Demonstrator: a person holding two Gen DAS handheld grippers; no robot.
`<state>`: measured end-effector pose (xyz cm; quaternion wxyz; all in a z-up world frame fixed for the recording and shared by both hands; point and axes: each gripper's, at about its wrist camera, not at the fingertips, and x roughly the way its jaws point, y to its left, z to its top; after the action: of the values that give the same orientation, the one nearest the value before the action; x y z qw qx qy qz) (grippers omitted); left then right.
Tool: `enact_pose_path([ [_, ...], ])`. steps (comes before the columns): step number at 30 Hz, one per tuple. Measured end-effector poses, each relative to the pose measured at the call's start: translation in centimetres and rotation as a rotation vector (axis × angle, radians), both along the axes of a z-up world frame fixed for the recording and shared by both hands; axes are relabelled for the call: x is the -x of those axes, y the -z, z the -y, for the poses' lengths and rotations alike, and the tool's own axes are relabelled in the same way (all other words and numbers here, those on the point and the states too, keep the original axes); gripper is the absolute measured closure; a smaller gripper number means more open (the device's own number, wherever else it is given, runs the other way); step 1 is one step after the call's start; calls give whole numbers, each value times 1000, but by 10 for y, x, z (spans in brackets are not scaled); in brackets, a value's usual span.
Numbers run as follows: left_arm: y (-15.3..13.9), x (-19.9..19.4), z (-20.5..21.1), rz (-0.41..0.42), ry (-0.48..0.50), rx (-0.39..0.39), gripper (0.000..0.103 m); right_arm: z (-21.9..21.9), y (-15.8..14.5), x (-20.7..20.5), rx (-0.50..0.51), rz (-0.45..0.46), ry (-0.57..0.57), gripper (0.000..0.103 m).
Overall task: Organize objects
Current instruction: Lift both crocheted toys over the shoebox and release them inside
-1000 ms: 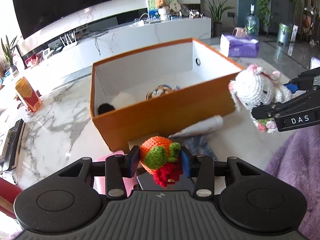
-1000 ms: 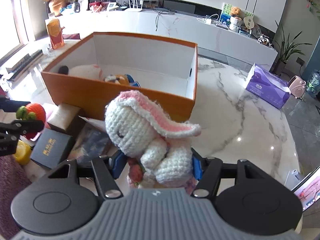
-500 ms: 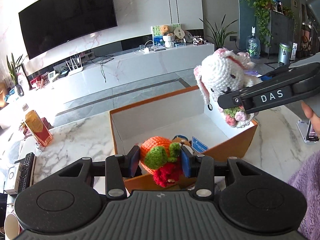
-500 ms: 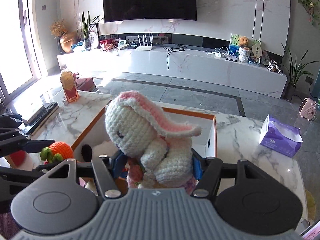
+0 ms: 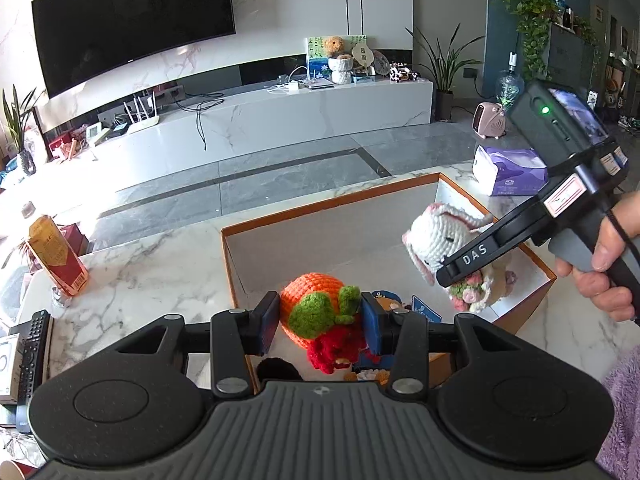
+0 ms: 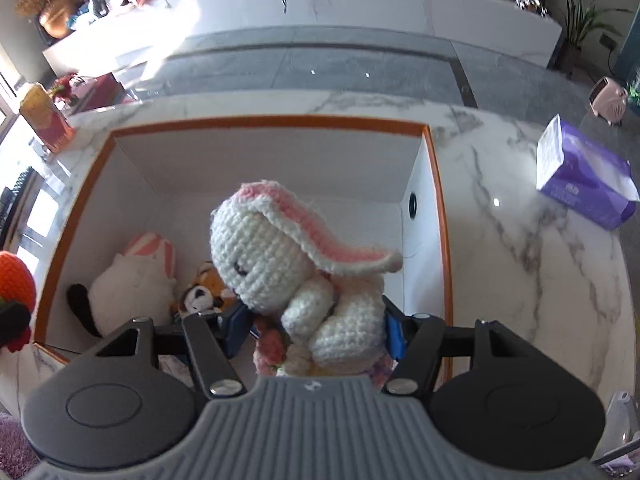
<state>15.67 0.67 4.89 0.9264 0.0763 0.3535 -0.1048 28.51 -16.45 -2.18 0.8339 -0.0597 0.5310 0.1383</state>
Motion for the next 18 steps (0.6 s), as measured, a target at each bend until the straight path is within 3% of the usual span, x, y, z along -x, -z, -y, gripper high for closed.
enact_pose_path([
  [10, 18, -16, 2, -53, 25, 24, 53, -18, 37, -4, 137, -83, -17, 35],
  [14, 21, -17, 0, -69, 23, 31, 53, -22, 47, -5, 67, -197, -56, 34],
  [18, 21, -18, 2, -74, 23, 29, 53, -27, 61, -1, 69, -256, -84, 35],
])
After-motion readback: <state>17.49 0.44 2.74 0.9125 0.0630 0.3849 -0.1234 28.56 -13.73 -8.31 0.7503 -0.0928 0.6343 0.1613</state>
